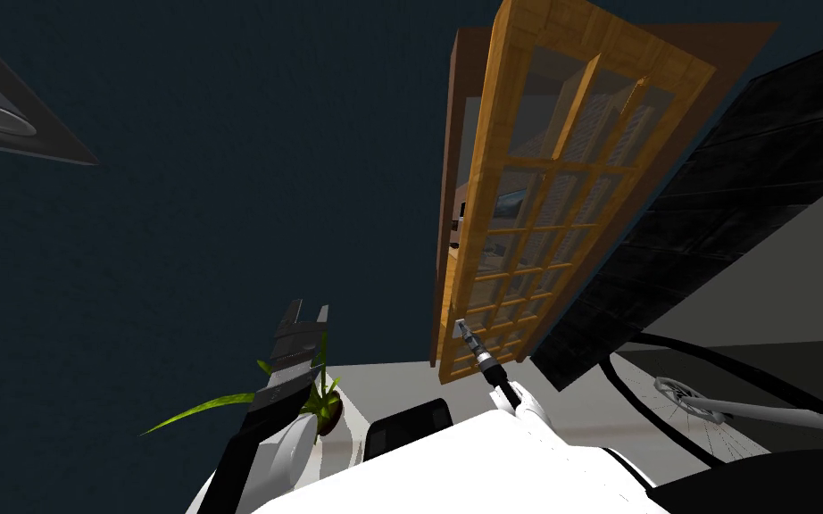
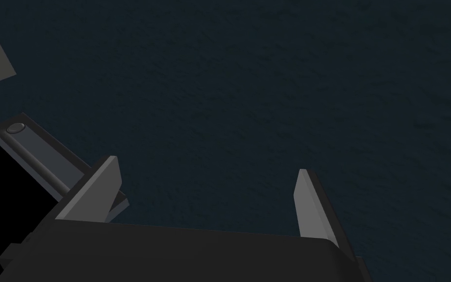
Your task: Pull the door open
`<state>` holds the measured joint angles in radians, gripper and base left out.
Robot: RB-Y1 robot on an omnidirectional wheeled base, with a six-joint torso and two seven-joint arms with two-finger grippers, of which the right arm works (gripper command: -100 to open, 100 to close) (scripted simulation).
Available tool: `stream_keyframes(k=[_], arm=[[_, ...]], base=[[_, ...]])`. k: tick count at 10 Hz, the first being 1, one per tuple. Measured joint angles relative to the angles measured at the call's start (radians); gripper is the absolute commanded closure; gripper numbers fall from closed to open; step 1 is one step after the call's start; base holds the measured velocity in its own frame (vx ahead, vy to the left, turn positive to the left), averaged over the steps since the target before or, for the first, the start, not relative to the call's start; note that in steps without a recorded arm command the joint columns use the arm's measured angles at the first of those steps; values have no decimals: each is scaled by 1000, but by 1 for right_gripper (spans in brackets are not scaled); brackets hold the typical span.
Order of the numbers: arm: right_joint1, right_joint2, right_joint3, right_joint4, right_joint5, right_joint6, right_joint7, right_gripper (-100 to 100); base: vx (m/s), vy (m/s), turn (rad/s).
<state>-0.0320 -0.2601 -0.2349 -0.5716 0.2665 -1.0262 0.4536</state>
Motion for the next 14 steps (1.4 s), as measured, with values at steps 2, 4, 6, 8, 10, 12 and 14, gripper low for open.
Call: stream_keyframes(k=[2,4,6,8,10,12,14], arm=[[-27,-9,9,51,-20,-22,-43,100],[-19,-7,17,34,-28,-12,-75,100],[-17,-9,31,22,-46,-3,-125,100],[-19,-14,41,29,-61,-5,-173,100],[-16,-13,51,16,-75,7,-216,100],[-33,-20,65,46,-98,-5,-266,100],[-24,-20,78,28,-113,3,-315,100]], base=[[-22,-8,11],[-24,-13,22],[-32,-19,29],[-23,-10,26],[-23,-9,17],[-31,-21,41],[-35,-18,17]])
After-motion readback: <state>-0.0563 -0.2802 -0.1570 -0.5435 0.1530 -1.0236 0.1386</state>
